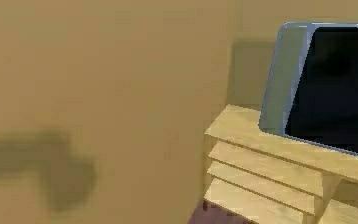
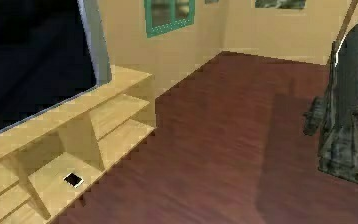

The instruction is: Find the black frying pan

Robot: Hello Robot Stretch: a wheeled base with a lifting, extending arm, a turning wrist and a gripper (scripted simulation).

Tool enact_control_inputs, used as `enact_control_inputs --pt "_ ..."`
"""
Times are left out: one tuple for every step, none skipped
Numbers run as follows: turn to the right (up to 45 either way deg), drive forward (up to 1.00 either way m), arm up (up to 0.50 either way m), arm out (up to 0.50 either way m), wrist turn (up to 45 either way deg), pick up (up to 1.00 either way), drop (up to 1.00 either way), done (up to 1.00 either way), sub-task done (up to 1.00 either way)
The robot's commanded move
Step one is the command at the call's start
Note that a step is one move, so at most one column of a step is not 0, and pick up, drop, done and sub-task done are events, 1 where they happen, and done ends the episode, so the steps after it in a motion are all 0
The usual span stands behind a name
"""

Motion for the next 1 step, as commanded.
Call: enact_control_inputs --pt "45.0 0.00 0.00 0.00 0.0 0.00 0.00 0.00 0.00"
